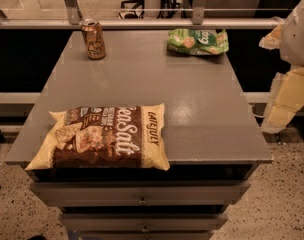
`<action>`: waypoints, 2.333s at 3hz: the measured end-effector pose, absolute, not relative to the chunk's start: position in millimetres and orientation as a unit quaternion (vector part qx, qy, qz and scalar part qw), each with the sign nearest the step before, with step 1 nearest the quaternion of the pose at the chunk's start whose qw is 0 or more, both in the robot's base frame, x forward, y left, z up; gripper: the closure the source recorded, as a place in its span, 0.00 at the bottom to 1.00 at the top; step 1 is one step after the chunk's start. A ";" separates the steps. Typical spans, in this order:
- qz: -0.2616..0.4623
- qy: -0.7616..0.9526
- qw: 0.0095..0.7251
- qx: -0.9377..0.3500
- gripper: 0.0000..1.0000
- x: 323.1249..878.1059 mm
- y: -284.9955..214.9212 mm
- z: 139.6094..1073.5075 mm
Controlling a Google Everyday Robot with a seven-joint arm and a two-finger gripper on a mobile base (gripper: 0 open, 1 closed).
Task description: Move orange can near green rice chip bag
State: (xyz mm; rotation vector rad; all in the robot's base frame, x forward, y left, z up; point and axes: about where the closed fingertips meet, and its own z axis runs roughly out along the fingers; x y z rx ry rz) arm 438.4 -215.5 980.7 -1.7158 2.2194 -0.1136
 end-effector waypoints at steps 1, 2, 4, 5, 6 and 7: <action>-0.040 0.779 0.166 -0.603 0.00 438.4 -215.4 980.7; -0.002 0.774 0.206 -0.598 0.00 489.4 -174.1 956.7; 0.040 0.770 0.244 -0.588 0.00 550.6 -125.5 926.9; 0.064 0.763 0.276 -0.581 0.00 572.8 -96.2 924.6; 0.089 0.756 0.320 -0.564 0.00 615.6 -52.4 919.8; 0.124 0.745 0.363 -0.545 0.00 657.3 -5.6 915.9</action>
Offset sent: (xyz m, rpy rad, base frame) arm 0.0912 0.0659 -0.0467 0.1967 -0.0269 0.0203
